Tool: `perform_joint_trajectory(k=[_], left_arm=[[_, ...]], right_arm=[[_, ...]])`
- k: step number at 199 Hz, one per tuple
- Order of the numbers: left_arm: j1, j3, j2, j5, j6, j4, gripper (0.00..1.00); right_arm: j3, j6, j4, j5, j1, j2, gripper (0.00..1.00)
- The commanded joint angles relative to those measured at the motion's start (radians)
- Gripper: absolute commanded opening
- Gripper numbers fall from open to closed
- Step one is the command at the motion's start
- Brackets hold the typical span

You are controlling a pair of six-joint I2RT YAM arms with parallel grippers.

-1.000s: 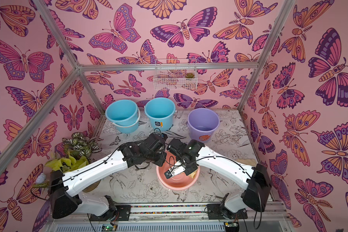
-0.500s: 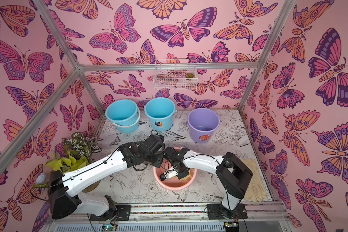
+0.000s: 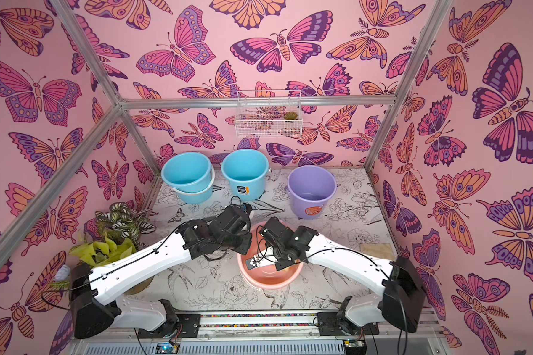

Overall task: Wipe the inside of the bucket with a cloth
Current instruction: Wipe the dirt from the inside of the bucket.

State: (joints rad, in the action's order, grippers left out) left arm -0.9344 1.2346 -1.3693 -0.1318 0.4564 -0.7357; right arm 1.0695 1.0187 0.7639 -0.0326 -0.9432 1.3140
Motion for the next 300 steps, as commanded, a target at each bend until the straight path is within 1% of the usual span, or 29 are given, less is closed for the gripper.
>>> perform_joint_trajectory(k=[1, 13, 25, 42, 75, 94, 109, 130, 169, 185, 201, 229, 234, 252, 267, 300], left_arm=[[0.000, -0.015, 0.021, -0.021, -0.002, 0.038, 0.00], [0.000, -0.018, 0.021, -0.024, -0.001, 0.044, 0.00], [0.000, -0.020, 0.021, -0.027, -0.001, 0.050, 0.00], [0.000, -0.017, 0.019, -0.032, -0.004, 0.053, 0.00], [0.002, -0.017, 0.019, -0.046, 0.002, 0.060, 0.00], [0.002, -0.015, 0.017, -0.051, 0.004, 0.067, 0.00], [0.002, -0.011, 0.013, -0.054, 0.008, 0.067, 0.00], [0.002, -0.009, 0.014, -0.051, 0.020, 0.067, 0.00], [0.003, -0.004, 0.009, -0.039, 0.032, 0.065, 0.00], [0.005, -0.002, 0.009, -0.038, 0.043, 0.064, 0.00], [0.005, 0.000, 0.008, -0.036, 0.049, 0.064, 0.00], [0.006, 0.000, 0.003, -0.032, 0.058, 0.062, 0.00], [0.005, 0.000, 0.003, -0.032, 0.061, 0.063, 0.00], [0.006, -0.001, 0.008, -0.029, 0.067, 0.061, 0.00], [0.006, -0.007, 0.014, -0.034, 0.074, 0.061, 0.00], [0.006, -0.019, 0.022, -0.029, 0.086, 0.062, 0.00]], right_arm=[[0.039, -0.069, 0.083, 0.003, -0.005, -0.054, 0.00], [0.054, -0.122, 0.101, 0.010, -0.005, -0.083, 0.00], [0.074, -0.223, 0.105, 0.011, -0.006, -0.107, 0.00], [0.121, -0.453, 0.122, 0.002, -0.008, -0.125, 0.00], [0.231, -0.904, 0.243, -0.015, -0.011, -0.101, 0.00], [0.265, -1.114, 0.292, 0.014, -0.015, -0.076, 0.00], [0.276, -1.247, 0.316, 0.037, -0.020, -0.053, 0.00], [0.275, -1.369, 0.345, 0.056, -0.026, -0.016, 0.00], [0.267, -1.479, 0.365, 0.070, -0.026, 0.088, 0.00], [0.254, -1.493, 0.351, 0.106, -0.028, 0.146, 0.00], [0.233, -1.502, 0.325, 0.101, -0.028, 0.199, 0.00], [0.188, -1.512, 0.248, 0.053, -0.027, 0.251, 0.00], [0.181, -1.514, 0.234, 0.049, -0.028, 0.288, 0.00], [0.148, -1.521, 0.169, 0.032, -0.027, 0.339, 0.00], [0.119, -1.538, 0.115, -0.007, -0.028, 0.376, 0.00], [0.062, -1.558, -0.017, -0.021, -0.027, 0.445, 0.00]])
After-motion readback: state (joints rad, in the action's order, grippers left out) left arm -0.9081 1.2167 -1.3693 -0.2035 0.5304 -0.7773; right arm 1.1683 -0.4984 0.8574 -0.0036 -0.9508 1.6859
